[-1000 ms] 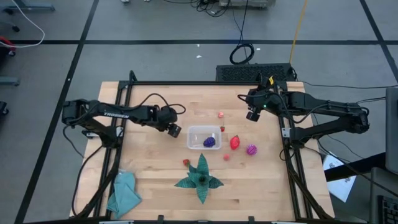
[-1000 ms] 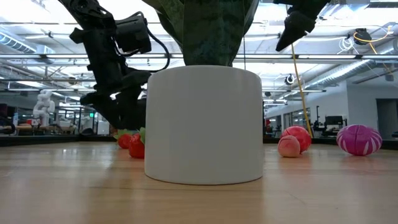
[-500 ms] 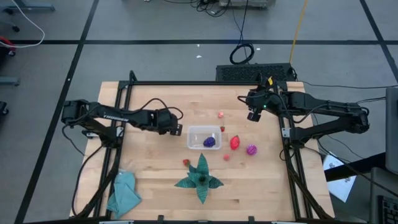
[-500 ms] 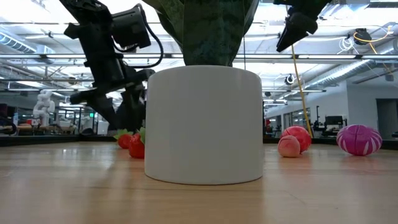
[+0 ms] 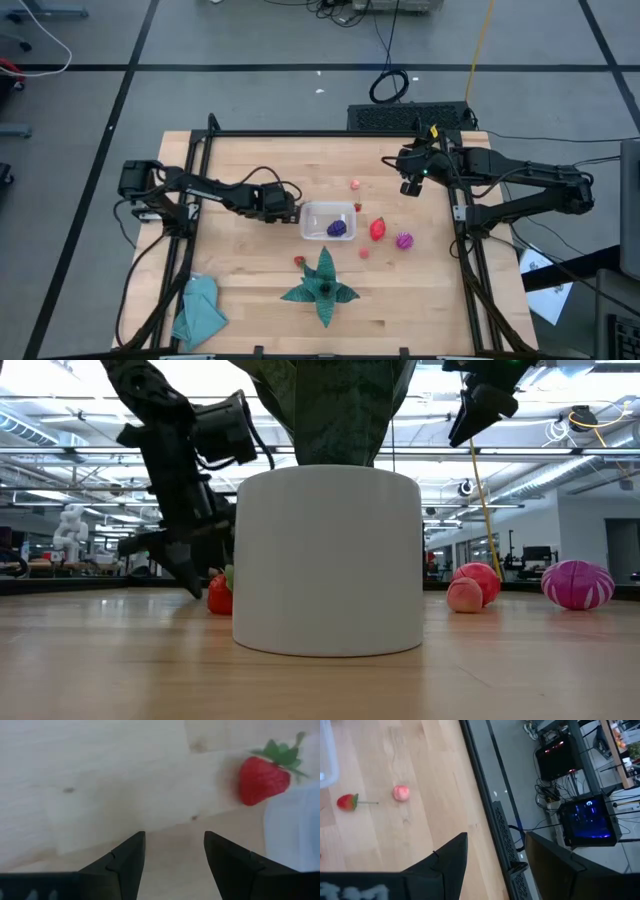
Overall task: Pick and placing Produce into tupperware
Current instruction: Put the red strawberry into the transparent bin
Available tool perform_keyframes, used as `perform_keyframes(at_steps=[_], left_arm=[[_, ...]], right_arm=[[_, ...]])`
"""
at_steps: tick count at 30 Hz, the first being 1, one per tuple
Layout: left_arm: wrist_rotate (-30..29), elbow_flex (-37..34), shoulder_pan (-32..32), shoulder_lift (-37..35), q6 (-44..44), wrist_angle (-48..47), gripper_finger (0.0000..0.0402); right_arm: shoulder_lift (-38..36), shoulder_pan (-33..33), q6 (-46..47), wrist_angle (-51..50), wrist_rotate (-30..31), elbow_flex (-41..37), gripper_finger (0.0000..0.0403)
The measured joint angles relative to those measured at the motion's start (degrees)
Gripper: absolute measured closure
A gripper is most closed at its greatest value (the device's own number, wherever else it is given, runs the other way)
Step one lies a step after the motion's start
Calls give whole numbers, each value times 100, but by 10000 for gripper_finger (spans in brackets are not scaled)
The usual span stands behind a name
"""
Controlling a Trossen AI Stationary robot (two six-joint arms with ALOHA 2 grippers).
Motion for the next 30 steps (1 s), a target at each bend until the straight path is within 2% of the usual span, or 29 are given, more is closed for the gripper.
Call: perform_keyframes(at_steps=[8,14,17,27,30], left_arm=[[-166,-5,162,-130,511,-199,192],[-565,-10,507,-444,1430,-522,192],[-559,-7,707,-564,2102,-481,192],[-267,-8,1126,-657,5266,-334,192],[39,-8,1216,-657,5952,-90,192]], right_arm=[[-2,2,147,-73,-1,0,211],[-2,2,143,-56,-2,0,211],[0,0,85,87,-4,0,211],[0,2,-183,979,-19,0,211],[0,2,-323,1154,-21,0,211]])
